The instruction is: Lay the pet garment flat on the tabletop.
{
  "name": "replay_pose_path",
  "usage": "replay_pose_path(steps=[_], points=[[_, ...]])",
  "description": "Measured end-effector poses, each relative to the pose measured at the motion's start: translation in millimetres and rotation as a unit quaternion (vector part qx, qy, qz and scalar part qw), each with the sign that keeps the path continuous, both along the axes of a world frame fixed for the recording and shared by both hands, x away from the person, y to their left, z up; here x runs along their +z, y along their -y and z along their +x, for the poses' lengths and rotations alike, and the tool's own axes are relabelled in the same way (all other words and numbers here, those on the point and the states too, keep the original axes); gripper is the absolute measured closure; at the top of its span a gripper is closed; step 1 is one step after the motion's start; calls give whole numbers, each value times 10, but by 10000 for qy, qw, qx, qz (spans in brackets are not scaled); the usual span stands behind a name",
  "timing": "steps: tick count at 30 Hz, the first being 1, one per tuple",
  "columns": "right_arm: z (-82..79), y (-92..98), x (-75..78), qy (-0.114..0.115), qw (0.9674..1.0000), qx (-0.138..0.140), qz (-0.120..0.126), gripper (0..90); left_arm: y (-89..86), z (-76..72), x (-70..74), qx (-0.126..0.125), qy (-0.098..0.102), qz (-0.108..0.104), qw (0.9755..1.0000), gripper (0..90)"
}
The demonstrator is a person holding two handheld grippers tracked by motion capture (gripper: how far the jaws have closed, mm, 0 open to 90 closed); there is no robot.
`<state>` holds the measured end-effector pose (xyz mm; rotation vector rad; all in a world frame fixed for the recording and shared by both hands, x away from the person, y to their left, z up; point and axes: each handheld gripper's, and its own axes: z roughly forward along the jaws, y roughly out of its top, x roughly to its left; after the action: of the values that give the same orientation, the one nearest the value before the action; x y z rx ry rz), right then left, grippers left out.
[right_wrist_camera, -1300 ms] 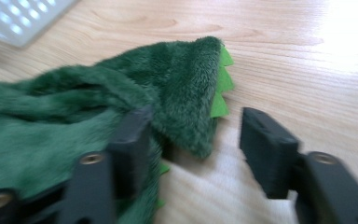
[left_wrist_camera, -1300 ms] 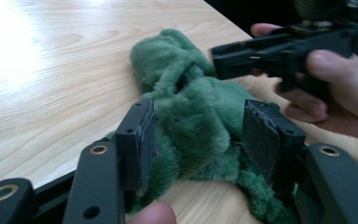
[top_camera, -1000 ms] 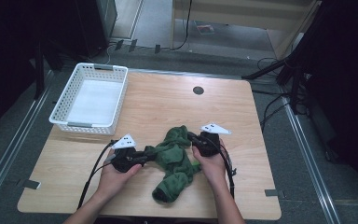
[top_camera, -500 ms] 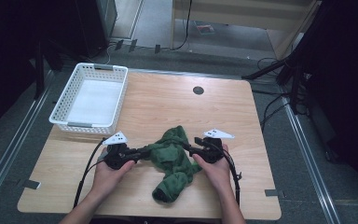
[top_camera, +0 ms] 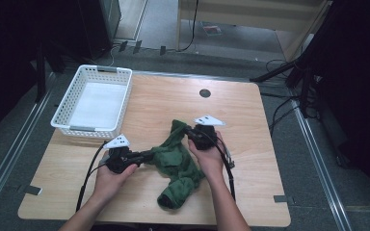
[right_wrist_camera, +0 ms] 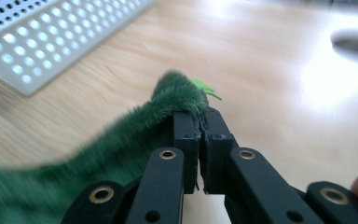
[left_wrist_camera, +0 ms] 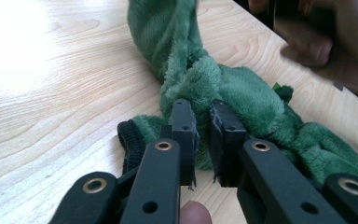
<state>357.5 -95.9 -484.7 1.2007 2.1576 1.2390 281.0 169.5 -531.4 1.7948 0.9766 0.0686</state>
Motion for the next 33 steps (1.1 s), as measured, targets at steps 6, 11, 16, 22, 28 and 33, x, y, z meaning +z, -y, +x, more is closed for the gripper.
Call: replay_pose_path(steps=[6, 11, 16, 22, 28, 33], points=[[189, -498, 172, 100, 9997, 223, -85, 755, -31, 20, 3, 285, 62, 207, 9994, 645], [279, -570, 152, -334, 9988, 127, 348, 499, -176, 28, 42, 590, 83, 10, 9982, 528], [-70, -343, 184, -391, 9939, 757, 707, 490, -238, 65, 12, 681, -129, 10, 9976, 541], [-515, -362, -9, -586, 9868, 1493, 231, 346, -236, 72, 24, 752, -59, 50, 9971, 564], [-517, -402, -240, -604, 9913, 1095, -410, 762, -304, 55, 60, 921, 27, -44, 9957, 580], [-457, -127, -129, -462, 9955, 703, 425, 834, -341, 65, 33, 974, 5, -55, 9952, 585]])
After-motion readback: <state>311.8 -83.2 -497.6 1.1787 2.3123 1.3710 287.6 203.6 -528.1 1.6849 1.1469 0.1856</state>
